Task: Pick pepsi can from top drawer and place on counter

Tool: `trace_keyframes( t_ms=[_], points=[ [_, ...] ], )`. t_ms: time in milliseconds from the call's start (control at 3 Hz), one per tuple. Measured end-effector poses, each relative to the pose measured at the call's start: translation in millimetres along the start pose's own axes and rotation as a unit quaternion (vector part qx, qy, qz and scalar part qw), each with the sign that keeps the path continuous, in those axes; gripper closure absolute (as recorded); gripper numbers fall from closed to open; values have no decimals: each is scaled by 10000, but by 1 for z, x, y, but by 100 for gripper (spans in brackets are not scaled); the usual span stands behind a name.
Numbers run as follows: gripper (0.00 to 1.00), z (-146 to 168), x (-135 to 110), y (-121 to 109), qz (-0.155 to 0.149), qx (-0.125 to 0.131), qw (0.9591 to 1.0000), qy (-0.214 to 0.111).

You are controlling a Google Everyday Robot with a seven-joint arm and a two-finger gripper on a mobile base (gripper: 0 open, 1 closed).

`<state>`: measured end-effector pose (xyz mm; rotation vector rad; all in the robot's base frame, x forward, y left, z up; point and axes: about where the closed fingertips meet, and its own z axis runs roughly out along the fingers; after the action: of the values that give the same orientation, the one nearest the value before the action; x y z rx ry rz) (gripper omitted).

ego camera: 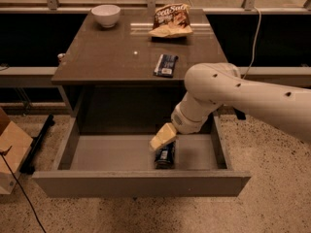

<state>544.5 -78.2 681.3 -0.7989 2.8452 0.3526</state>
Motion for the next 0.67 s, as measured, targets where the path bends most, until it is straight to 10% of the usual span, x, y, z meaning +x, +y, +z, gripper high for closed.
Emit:
trace_keyframes(
  t_ms=[667],
  points=[
    [27, 66, 7, 4, 892, -229, 9948, 429]
  ],
)
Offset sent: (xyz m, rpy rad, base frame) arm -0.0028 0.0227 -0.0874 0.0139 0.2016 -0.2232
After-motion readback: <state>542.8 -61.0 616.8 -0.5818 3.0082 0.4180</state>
